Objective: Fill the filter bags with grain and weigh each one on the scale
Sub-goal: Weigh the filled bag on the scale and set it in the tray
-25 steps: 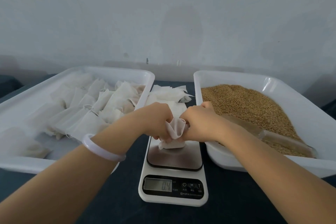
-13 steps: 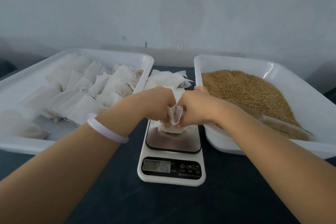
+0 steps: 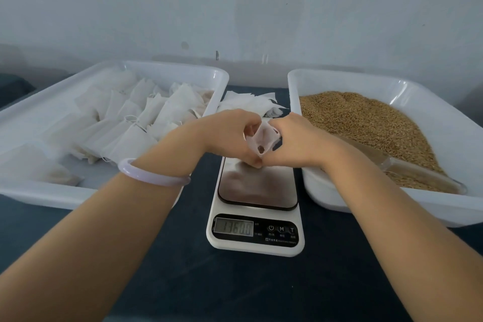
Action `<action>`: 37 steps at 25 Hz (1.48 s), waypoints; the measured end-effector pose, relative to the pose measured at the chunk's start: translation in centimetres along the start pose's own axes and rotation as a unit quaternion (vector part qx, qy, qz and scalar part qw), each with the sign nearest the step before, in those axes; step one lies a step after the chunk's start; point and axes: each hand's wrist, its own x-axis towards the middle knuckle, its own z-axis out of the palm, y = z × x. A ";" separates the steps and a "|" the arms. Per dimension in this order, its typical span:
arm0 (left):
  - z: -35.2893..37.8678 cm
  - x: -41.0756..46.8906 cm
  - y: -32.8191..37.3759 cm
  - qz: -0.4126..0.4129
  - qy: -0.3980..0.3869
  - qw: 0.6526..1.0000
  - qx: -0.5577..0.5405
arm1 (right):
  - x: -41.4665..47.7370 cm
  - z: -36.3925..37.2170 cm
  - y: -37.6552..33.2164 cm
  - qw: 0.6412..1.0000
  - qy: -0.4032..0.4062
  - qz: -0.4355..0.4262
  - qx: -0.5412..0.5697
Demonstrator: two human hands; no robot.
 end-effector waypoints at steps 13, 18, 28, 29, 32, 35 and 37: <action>-0.2 -0.5 0.2 -0.005 -0.007 0.998 -0.065 | -0.1 -0.2 0.7 0.996 -0.047 0.026 0.074; -0.2 -0.6 0.3 -0.006 -0.003 0.996 -0.087 | -0.2 -0.3 1.3 0.990 -0.057 0.030 0.127; -0.1 -0.5 0.2 -0.004 -0.008 0.997 -0.079 | -0.1 -0.1 1.5 0.990 -0.055 0.031 0.126; -0.1 -0.5 0.2 -0.003 -0.008 0.997 -0.079 | -0.2 -0.1 1.5 0.990 -0.055 0.031 0.126; 0.0 -0.5 0.2 -0.002 -0.009 0.997 -0.078 | -0.2 -0.1 1.5 0.990 -0.058 0.027 0.122; 0.0 -0.5 0.2 -0.003 -0.009 0.997 -0.076 | -0.2 0.0 1.5 0.990 -0.056 0.025 0.123; 0.0 -0.5 0.2 -0.002 -0.008 0.997 -0.078 | -0.2 0.0 1.5 0.991 -0.055 0.025 0.120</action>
